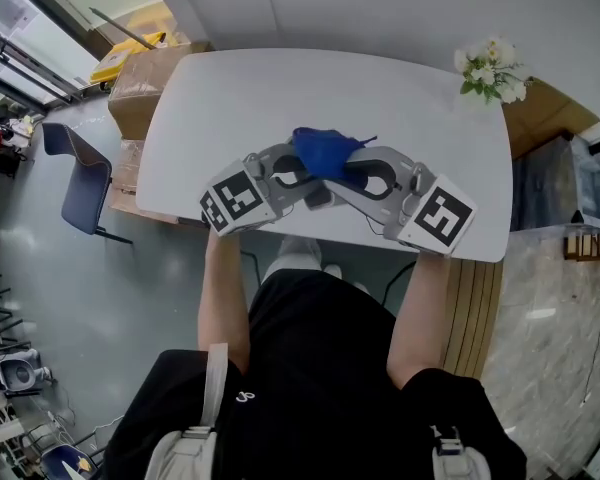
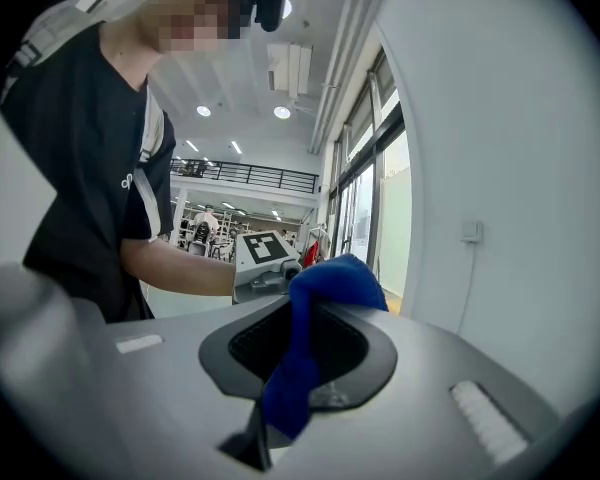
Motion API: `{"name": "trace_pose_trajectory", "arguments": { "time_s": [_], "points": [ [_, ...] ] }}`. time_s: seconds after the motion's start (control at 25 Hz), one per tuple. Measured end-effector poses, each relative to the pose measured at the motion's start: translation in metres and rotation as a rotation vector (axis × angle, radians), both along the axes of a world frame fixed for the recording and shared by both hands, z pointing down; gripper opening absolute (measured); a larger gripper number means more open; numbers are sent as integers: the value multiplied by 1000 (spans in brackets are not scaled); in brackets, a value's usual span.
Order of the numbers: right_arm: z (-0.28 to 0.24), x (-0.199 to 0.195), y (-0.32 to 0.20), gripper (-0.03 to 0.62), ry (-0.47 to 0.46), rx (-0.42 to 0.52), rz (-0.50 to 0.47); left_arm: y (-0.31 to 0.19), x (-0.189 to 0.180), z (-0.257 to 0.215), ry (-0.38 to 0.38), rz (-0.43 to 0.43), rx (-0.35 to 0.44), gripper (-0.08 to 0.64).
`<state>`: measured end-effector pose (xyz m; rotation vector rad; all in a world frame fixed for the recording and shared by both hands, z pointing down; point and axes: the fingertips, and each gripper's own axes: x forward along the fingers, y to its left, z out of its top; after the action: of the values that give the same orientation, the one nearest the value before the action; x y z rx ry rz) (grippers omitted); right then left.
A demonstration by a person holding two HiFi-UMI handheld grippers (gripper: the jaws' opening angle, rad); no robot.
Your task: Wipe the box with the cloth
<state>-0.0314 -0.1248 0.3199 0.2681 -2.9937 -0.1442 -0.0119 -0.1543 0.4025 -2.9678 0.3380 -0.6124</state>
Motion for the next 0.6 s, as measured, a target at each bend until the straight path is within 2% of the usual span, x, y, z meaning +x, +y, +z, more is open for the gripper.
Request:
{"name": "trace_pose_trajectory", "arguments": {
  "time_s": [0.6],
  "points": [
    [1,3,-7,51,-23,-18,2,39,11,5,30,246,-79,49]
  ]
}}
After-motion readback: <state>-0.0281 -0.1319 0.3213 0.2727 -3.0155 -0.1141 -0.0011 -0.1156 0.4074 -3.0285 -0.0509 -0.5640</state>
